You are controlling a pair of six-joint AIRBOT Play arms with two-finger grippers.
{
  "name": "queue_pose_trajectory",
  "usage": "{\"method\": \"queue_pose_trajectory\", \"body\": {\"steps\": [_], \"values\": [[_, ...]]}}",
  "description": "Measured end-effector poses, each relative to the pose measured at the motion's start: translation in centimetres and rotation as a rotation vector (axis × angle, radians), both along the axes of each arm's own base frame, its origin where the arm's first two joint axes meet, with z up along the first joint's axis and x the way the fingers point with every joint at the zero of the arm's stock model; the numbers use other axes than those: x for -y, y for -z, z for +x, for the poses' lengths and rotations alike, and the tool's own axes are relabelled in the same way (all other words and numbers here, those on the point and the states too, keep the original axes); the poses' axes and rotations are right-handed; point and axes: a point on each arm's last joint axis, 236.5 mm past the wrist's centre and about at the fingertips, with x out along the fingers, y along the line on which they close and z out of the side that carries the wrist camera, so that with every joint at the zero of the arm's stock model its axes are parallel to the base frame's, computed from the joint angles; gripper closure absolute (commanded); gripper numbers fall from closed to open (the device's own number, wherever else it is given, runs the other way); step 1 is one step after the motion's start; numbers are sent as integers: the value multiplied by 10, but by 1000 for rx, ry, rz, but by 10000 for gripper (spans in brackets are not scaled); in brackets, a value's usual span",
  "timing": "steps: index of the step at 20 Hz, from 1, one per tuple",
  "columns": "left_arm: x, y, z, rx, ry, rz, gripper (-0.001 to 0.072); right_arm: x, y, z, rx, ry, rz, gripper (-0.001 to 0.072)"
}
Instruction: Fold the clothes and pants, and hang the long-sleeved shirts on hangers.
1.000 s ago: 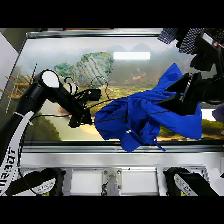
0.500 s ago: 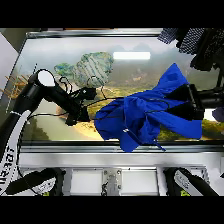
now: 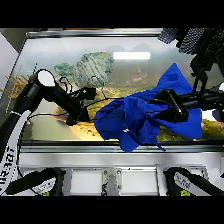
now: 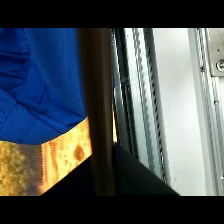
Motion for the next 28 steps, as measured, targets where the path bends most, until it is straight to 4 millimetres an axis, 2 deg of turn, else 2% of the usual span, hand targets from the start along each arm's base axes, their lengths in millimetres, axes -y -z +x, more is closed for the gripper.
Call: {"method": "queue_pose_trajectory", "body": {"steps": [13,26,27,28], "values": [[-1,1,0,0,1,6,699,-16,3,10,17,12,10,28],[-1,1,0,0,0,3,699,-18,4,14,7,30,6,31],[-1,0,0,0,0,2,699,-18,4,14,7,30,6,39],[0,0,0,-1,0,1,699,-18,4,14,7,30,6,132]]}}
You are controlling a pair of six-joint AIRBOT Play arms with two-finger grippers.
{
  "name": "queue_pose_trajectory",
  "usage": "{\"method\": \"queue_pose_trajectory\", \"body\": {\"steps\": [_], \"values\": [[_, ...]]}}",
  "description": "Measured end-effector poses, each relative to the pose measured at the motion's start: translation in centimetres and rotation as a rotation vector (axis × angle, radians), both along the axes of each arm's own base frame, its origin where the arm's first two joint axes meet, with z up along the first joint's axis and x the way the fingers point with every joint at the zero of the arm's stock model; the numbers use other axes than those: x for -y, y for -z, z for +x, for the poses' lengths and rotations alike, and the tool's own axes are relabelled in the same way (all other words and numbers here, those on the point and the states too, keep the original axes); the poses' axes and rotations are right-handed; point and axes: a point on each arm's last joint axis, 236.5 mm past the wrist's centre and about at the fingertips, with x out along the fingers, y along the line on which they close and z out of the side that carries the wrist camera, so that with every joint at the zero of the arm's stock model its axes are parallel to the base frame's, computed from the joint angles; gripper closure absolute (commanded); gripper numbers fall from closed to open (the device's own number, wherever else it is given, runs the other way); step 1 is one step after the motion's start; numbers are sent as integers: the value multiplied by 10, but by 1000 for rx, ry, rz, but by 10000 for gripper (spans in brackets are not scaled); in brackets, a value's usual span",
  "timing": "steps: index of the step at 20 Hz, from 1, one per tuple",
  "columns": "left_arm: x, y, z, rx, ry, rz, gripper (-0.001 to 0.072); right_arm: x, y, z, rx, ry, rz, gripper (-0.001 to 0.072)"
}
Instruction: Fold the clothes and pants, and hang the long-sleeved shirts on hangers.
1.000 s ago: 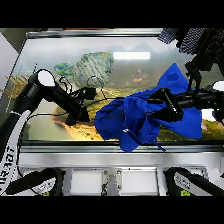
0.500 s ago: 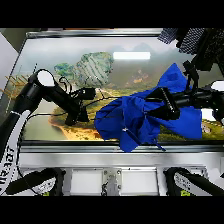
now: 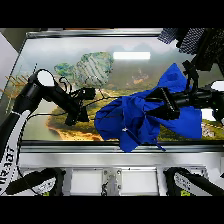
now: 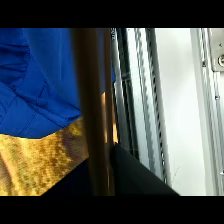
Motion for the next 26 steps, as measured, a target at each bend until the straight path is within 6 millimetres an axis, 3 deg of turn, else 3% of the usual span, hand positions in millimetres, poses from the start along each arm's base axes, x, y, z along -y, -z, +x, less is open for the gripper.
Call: {"method": "queue_pose_trajectory", "body": {"steps": [2,3,14,15,16,17,26], "values": [[0,0,0,0,0,0,699,0,0,0,0,0,0,591],[0,0,0,-2,0,0,699,0,0,0,1,0,1,695],[0,0,0,-9,-12,4,697,0,0,1,1,3,-1,701],[0,0,0,-16,-25,7,671,0,0,1,1,6,-1,702],[1,0,0,-24,-38,10,429,0,1,3,2,12,-2,702],[5,-2,1,-32,-61,-3,303,0,1,4,0,18,-5,702],[1,0,1,-169,-287,87,301,0,3,13,3,55,-11,707]]}}
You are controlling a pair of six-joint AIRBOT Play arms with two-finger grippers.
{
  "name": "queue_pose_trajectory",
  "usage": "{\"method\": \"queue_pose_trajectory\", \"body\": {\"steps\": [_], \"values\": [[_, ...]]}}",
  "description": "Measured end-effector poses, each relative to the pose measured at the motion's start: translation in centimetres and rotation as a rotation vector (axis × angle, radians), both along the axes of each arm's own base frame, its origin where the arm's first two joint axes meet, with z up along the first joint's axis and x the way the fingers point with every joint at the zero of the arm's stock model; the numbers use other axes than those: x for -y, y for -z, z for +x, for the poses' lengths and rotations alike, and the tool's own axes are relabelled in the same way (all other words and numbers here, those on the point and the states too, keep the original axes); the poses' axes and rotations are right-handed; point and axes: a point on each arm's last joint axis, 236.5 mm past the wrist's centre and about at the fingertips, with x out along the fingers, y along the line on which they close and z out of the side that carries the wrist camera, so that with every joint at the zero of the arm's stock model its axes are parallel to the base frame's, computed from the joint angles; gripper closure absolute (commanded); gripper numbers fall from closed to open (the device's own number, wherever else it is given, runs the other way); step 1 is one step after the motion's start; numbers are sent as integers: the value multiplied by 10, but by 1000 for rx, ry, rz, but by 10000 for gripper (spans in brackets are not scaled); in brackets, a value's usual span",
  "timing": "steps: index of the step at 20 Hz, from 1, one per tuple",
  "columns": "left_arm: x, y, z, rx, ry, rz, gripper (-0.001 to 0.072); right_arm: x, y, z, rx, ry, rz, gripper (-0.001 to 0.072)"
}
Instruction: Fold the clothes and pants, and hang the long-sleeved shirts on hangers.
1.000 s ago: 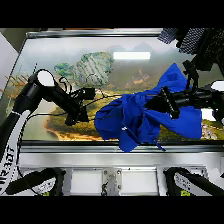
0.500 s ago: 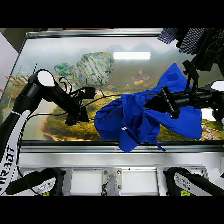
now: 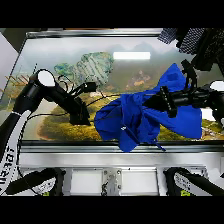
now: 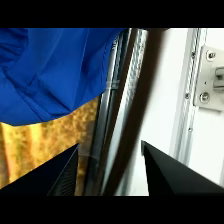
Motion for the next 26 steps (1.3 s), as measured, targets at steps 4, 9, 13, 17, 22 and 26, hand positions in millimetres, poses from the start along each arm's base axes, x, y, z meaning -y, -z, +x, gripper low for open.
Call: {"method": "queue_pose_trajectory", "body": {"steps": [4,9,13,17,22,26], "values": [[-2,0,-4,-76,-93,39,301,0,0,3,-14,17,-2,708],[-9,-1,-5,-159,-210,79,302,0,1,5,-17,25,-3,708],[-18,-2,-1,-200,-289,96,302,0,0,7,-20,33,-1,708],[-22,-3,0,-211,-318,101,303,0,-2,10,-27,50,8,708],[-39,-20,23,-144,-502,71,303,0,-5,20,-20,95,20,708],[-71,-50,50,-84,-807,26,305,1,-11,35,-3,157,43,708]]}}
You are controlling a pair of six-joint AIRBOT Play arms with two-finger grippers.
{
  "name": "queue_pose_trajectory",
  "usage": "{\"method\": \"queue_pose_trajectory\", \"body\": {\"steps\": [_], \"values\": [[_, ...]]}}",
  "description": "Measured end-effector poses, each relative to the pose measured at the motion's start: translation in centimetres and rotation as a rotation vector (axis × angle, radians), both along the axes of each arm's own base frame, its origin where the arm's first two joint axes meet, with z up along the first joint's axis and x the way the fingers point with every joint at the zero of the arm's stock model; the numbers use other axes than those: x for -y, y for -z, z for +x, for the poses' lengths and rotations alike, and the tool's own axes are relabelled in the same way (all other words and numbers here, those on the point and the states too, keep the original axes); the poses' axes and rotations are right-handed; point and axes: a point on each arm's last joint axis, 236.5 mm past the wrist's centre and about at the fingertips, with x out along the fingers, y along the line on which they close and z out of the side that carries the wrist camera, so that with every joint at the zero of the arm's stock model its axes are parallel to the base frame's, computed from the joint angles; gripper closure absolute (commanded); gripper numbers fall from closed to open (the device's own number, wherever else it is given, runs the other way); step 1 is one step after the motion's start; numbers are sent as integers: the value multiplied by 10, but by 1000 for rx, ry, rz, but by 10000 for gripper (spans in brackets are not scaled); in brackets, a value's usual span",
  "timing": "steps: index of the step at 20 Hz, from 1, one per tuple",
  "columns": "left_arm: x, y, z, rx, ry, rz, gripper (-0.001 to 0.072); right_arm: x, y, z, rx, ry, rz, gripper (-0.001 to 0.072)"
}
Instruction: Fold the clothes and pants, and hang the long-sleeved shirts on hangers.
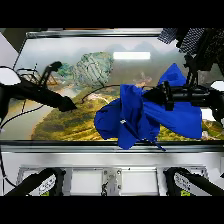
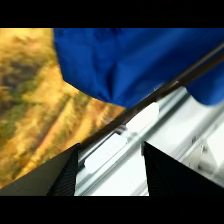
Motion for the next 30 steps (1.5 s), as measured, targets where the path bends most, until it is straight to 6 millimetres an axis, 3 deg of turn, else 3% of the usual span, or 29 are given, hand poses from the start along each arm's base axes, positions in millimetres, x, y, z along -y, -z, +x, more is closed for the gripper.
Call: {"method": "queue_pose_trajectory", "body": {"steps": [1,3,6,7,8,9,11,16,20,23,30], "values": [[-7,-9,4,21,-66,-5,314,1,-1,7,9,34,0,708],[-15,-25,9,57,-172,-17,405,3,-5,13,22,66,0,708],[-7,-42,8,92,-256,-25,404,7,-10,26,52,138,-9,707],[0,-45,7,102,-272,-19,368,8,-11,29,59,155,-11,708],[13,-47,5,109,-276,-17,224,8,-13,30,63,160,-10,708],[28,-48,3,117,-265,-18,131,9,-14,30,66,166,-11,708],[67,-46,-3,120,-224,-31,130,10,-14,34,72,185,-14,707],[164,-5,-33,20,-131,-23,158,11,-15,36,75,194,-15,707],[215,29,-46,-34,-142,-15,158,11,-15,37,77,199,-16,707],[234,47,-47,-56,-161,-12,157,11,-15,37,76,199,-16,707],[243,76,-48,-95,-175,27,159,11,-15,36,76,196,-15,707]]}}
